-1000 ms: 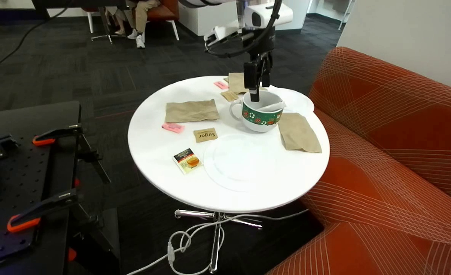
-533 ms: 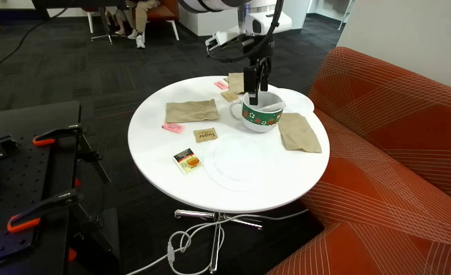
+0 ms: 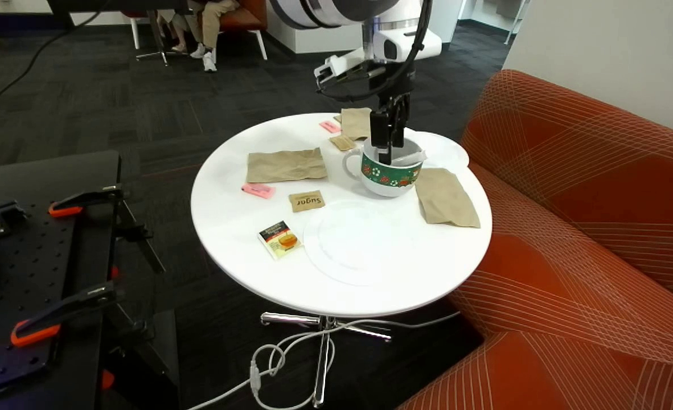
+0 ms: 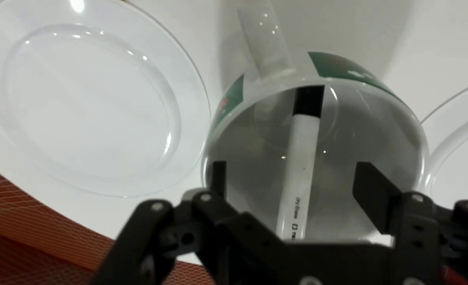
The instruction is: Remove the marker from the mug.
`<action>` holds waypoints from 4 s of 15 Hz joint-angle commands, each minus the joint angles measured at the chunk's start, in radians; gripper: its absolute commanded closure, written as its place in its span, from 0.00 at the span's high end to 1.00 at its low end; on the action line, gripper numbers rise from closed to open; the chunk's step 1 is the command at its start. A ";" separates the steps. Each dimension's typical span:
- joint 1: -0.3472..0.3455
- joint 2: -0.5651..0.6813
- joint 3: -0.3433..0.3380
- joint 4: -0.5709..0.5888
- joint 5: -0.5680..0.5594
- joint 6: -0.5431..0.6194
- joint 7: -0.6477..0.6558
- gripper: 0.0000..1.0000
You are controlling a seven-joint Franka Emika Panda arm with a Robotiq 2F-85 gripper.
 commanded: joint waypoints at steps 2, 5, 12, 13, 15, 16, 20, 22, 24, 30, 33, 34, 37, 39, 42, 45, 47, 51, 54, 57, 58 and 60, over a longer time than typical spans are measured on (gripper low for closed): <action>0.013 0.061 -0.020 0.085 0.032 -0.056 -0.038 0.77; 0.015 0.090 -0.026 0.116 0.032 -0.062 -0.035 0.46; 0.053 0.077 -0.058 0.099 0.006 -0.044 -0.005 0.03; 0.067 0.064 -0.068 0.084 -0.002 -0.036 0.005 0.05; 0.092 0.030 -0.083 0.048 -0.009 -0.026 0.018 0.05; 0.108 0.015 -0.094 0.035 -0.013 -0.031 0.033 0.05; 0.176 -0.081 -0.153 -0.045 -0.067 -0.003 0.118 0.05; 0.208 -0.133 -0.184 -0.080 -0.123 0.006 0.189 0.05; 0.225 -0.189 -0.193 -0.117 -0.185 0.012 0.248 0.05; 0.185 -0.330 -0.077 -0.227 -0.235 0.011 0.215 0.05; 0.149 -0.360 0.012 -0.266 -0.175 0.018 0.118 0.05; 0.136 -0.367 0.041 -0.277 -0.149 0.017 0.075 0.05; 0.093 -0.368 0.133 -0.297 -0.017 -0.006 -0.135 0.05; 0.075 -0.360 0.173 -0.302 0.066 -0.042 -0.276 0.05; 0.071 -0.327 0.203 -0.280 0.143 -0.131 -0.455 0.05; 0.080 -0.273 0.212 -0.228 0.173 -0.248 -0.595 0.05; 0.085 -0.234 0.210 -0.190 0.167 -0.307 -0.673 0.05; 0.079 -0.146 0.219 -0.100 0.159 -0.361 -0.862 0.05; 0.071 -0.090 0.237 -0.045 0.160 -0.350 -1.021 0.05; 0.055 -0.042 0.263 0.004 0.177 -0.332 -1.156 0.05; 0.040 -0.028 0.282 0.018 0.201 -0.322 -1.211 0.05; 0.027 0.007 0.302 0.058 0.232 -0.327 -1.267 0.05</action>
